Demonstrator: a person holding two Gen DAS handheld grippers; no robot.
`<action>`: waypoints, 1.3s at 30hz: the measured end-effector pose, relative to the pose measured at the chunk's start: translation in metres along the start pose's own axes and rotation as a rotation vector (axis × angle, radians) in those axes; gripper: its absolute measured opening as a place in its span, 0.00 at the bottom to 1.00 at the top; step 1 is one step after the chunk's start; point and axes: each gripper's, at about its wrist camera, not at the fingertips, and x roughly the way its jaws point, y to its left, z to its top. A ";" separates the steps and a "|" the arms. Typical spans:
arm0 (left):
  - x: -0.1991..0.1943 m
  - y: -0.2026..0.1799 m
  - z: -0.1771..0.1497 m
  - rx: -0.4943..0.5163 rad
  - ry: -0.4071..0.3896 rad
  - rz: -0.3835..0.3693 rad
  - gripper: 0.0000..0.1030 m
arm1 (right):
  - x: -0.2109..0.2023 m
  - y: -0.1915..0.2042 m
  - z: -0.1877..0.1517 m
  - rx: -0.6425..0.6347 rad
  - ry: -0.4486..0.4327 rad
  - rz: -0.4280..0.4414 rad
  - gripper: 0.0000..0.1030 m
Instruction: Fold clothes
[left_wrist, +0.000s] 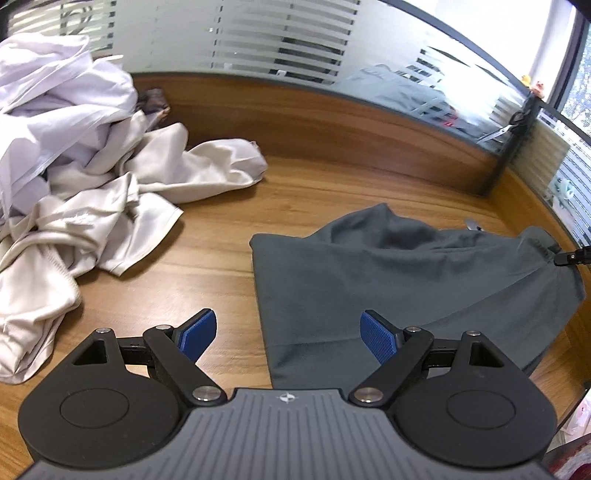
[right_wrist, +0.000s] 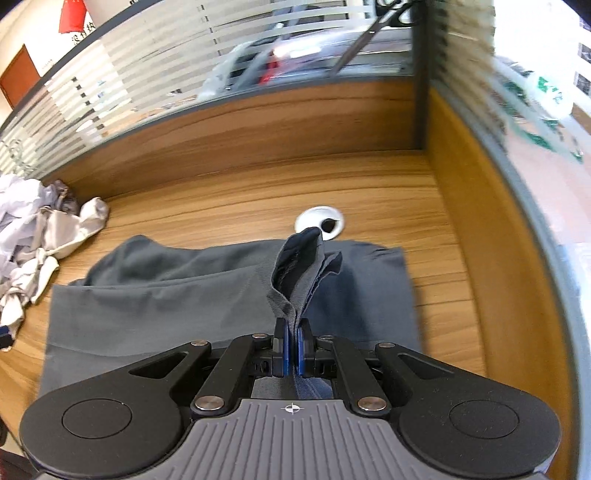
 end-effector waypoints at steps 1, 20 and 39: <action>0.000 -0.001 0.001 0.004 0.000 -0.002 0.87 | 0.001 -0.004 0.000 0.007 -0.002 -0.010 0.07; 0.038 -0.013 0.034 0.228 0.050 -0.073 0.87 | -0.008 0.015 -0.034 -0.014 -0.026 -0.186 0.30; 0.159 -0.007 0.077 0.503 0.327 -0.429 0.72 | -0.001 0.059 -0.069 0.118 -0.060 -0.248 0.34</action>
